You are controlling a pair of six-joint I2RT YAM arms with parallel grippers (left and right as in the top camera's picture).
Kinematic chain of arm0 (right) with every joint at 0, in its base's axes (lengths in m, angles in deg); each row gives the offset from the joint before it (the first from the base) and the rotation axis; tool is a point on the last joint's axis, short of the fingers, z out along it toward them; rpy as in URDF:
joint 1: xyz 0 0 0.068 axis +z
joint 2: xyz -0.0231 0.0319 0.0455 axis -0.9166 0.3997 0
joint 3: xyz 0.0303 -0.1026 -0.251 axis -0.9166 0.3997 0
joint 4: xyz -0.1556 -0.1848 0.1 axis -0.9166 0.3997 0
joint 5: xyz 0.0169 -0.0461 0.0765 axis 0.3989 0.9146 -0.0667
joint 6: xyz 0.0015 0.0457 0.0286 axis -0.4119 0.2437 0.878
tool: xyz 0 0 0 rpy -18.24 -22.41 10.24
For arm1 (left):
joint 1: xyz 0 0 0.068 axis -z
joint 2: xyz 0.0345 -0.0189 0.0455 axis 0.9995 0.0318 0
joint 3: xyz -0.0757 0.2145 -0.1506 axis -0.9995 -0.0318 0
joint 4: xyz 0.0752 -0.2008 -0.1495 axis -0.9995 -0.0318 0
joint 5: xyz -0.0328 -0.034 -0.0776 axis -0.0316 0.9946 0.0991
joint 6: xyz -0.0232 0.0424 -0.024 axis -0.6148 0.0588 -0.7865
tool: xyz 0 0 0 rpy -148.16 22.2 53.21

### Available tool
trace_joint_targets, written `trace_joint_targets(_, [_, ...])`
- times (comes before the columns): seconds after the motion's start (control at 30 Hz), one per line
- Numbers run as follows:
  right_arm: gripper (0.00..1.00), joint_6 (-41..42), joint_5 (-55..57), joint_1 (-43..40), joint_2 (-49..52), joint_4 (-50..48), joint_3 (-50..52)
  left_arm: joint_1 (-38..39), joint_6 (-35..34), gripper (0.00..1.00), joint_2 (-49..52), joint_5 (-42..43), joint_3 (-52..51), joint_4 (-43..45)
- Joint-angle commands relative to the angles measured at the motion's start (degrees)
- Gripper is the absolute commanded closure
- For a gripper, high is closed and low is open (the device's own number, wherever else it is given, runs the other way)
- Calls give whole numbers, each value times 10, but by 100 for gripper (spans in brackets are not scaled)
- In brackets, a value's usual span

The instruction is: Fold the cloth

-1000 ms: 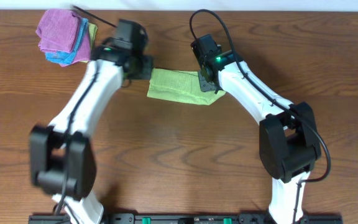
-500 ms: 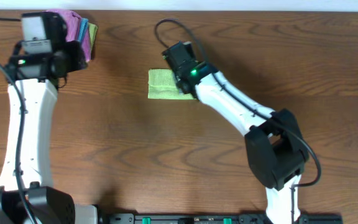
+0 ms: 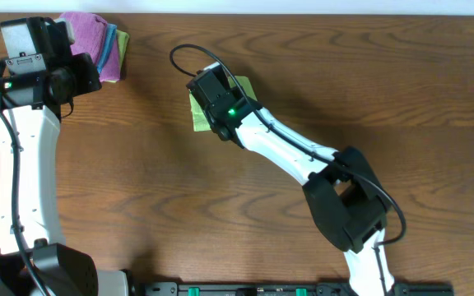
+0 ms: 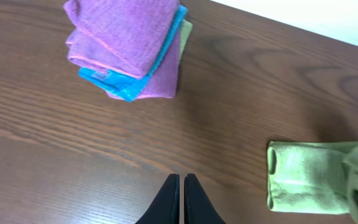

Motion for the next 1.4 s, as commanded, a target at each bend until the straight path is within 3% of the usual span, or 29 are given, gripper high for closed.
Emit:
trace_joint_targets(0.0, [99, 2, -11, -3, 13, -3, -11, 0, 4, 94, 2, 20, 9, -2])
trace_joint_targets(0.5, [98, 2, -52, -5, 41, -66, -11, 0, 4, 94, 2, 34, 9, -10])
trace_joint_targets(0.6, [28, 2, -188, -2, 42, -91, -11, 0, 4, 94, 2, 33, 9, -10])
trace_joint_targets(0.7, [8, 2, -226, -2, 41, -98, -14, 0, 4, 94, 2, 33, 9, -10])
trace_joint_targets(0.77, [3, 5, -232, -3, 38, -94, -27, 0, 12, 94, 2, 31, 8, -10])
trace_joint_targets(1.07, [5, -58, -198, -42, -55, -33, -75, -1, 17, 94, 2, 30, -20, -11])
trace_joint_targets(1.2, [11, -64, -161, -63, -53, 59, -73, 0, 19, 94, 2, 34, -35, -12])
trace_joint_targets(1.37, [23, -64, -165, -60, -35, 101, -68, 0, 19, 94, 2, 44, -80, 4])
